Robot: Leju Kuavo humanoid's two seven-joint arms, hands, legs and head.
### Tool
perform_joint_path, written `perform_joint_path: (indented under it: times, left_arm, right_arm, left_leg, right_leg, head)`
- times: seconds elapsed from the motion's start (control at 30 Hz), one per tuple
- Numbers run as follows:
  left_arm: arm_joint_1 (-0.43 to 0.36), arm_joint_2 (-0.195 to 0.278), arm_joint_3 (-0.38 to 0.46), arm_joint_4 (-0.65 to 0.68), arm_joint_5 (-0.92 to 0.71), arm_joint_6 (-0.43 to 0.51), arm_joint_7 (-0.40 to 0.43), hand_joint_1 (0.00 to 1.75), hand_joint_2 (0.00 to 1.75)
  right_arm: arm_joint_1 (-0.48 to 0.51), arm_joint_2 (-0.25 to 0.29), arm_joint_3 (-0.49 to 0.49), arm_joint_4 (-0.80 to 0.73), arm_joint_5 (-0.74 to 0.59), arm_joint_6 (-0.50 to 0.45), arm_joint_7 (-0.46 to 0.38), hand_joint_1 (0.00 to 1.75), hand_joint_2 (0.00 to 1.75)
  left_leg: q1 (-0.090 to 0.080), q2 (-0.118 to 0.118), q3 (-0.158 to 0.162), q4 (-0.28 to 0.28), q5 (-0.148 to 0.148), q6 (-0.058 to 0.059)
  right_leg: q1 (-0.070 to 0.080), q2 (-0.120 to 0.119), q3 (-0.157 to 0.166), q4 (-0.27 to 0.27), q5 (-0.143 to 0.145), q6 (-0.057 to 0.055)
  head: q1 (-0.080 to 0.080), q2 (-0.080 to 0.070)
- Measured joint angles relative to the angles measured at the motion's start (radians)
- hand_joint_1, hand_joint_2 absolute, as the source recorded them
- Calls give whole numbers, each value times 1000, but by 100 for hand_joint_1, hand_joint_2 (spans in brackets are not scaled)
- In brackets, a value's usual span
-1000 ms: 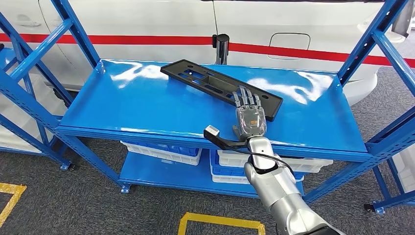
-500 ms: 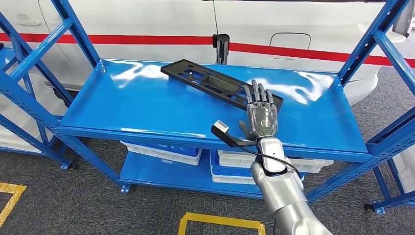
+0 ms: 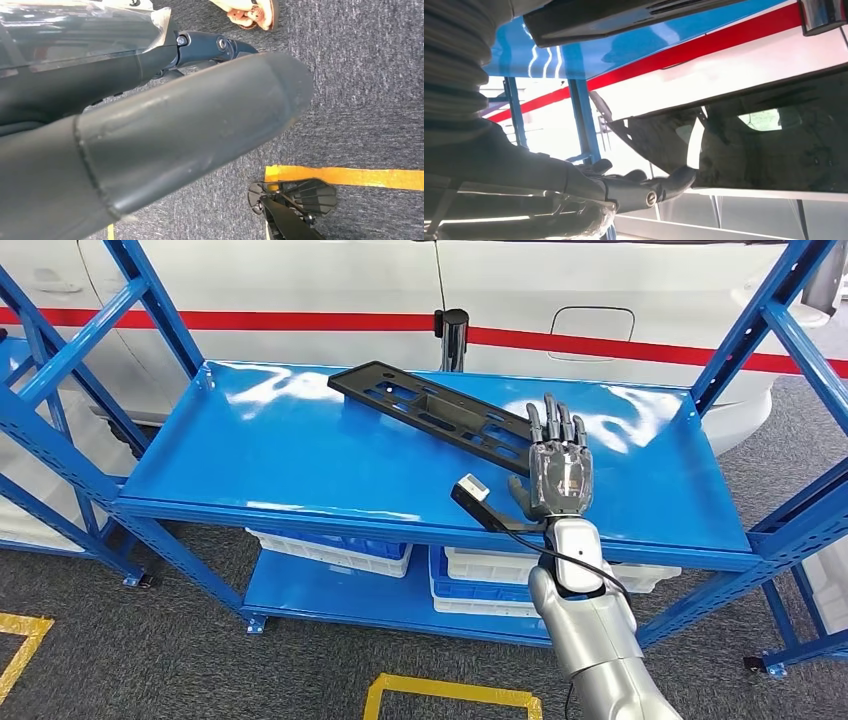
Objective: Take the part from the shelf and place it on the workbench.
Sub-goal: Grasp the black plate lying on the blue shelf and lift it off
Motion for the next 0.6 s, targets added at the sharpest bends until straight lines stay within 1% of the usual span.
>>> perform_joint_path:
  times: [0.1, 0.17, 0.2, 0.23, 0.27, 0.3, 0.33, 0.37, 0.4, 0.43, 0.47, 0.5, 0.53, 0.57, 0.6]
  left_arm:
    - [-2, 0, 0, -1, -3, -1, 2, 0, 0]
    - [-4, -1, 0, -1, -3, -3, 3, 0, 0]
    - [-5, -2, 0, -1, -3, -5, 3, 0, 0]
    - [-6, -3, 0, -2, -3, -7, 3, 0, 0]
    - [-7, -4, 0, -2, -3, -9, 3, 0, 0]
    - [-7, -5, 0, -2, -3, -10, 2, 0, 0]
    - [-7, -5, 0, -2, -3, -10, 2, 0, 0]
    - [-6, -6, 0, -2, -3, -10, 2, 0, 0]
    - [-5, -7, 0, -2, -3, -10, 2, 0, 0]
    - [-5, -7, 0, -2, -3, -10, 1, 0, 0]
    - [-4, -8, 0, -2, -3, -10, 1, 0, 0]
    - [-5, -6, 0, -2, -3, -10, 0, 0, 0]
    - [-5, -5, 0, -3, -3, -10, 0, 0, 0]
    - [-6, -4, 1, -3, -3, -10, -1, 0, 0]
    - [-7, -3, 1, -4, -3, -10, -2, 0, 0]
  right_arm:
    - [3, -1, -3, -5, -1, 0, 0, 0, 175]
    - [3, -2, -4, -13, -1, 0, -1, 0, 175]
    - [2, -3, -6, -16, -1, 0, -2, 0, 175]
    - [2, -4, -8, -18, -1, 0, -3, 0, 175]
    - [3, -5, -10, -19, -1, 0, -5, 0, 175]
    - [5, -5, -12, -18, -1, 0, -8, 0, 175]
    - [9, -6, -14, -18, -1, 0, -12, 0, 175]
    - [12, -6, -16, -18, -1, 0, -16, 0, 175]
    - [14, -6, -17, -18, 0, 0, -19, 0, 175]
    - [14, -6, -18, -18, 0, 0, -20, 0, 175]
    - [14, -6, -19, -18, 0, 0, -21, 0, 175]
    - [13, -6, -19, -18, 0, 0, -22, 0, 175]
    - [13, -5, -19, -17, 1, 0, -22, 0, 175]
    - [15, -5, -20, -17, 1, 0, -23, 0, 175]
    - [16, -4, -20, -17, 1, 1, -23, 0, 175]
  left_leg:
    - [-2, 0, -3, 4, -3, 14]
    - [2, 1, 8, -19, 12, 27]
    - [5, 3, 16, -33, 22, 33]
    - [8, 4, 23, -45, 31, 37]
    - [10, 5, 27, -51, 34, 38]
    - [11, 5, 27, -51, 34, 39]
    - [12, 5, 28, -51, 33, 37]
    - [14, 4, 29, -50, 30, 33]
    - [17, 2, 32, -48, 26, 28]
    - [22, 0, 36, -44, 20, 20]
    - [26, -1, 39, -37, 10, 10]
    - [28, -3, 36, -27, -2, -2]
    - [27, -4, 33, -17, -13, -12]
    - [26, -5, 29, -10, -22, -20]
    - [26, -6, 25, -7, -28, -25]
  right_leg:
    - [-2, 0, 1, -4, 3, 5]
    - [2, -1, 1, -8, 6, 13]
    - [4, -1, -7, 7, -1, 15]
    - [4, -2, -26, 45, -18, 14]
    - [1, -2, -55, 104, -42, 14]
    - [-3, -2, -92, 179, -69, 14]
    - [-7, -2, -125, 243, -88, 18]
    - [-12, -2, -144, 276, -94, 26]
    - [-18, -3, -142, 268, -83, 39]
    - [-23, -4, -117, 215, -58, 53]
    - [-30, -7, -81, 140, -30, 69]
    - [-32, -6, -46, 78, -12, 78]
    - [-34, -4, -24, 38, -6, 77]
    - [-33, -1, -14, 24, -11, 68]
    - [-30, 4, -14, 32, -21, 54]
  head:
    - [0, 0]
    - [1, 0]
    - [3, 0]
    - [5, 0]
    - [7, 0]
    - [8, 0]
    - [8, 0]
    - [8, 0]
    - [8, 0]
    - [8, 0]
    - [9, 0]
    - [12, 0]
    - [14, 0]
    - [13, 0]
    - [12, 0]
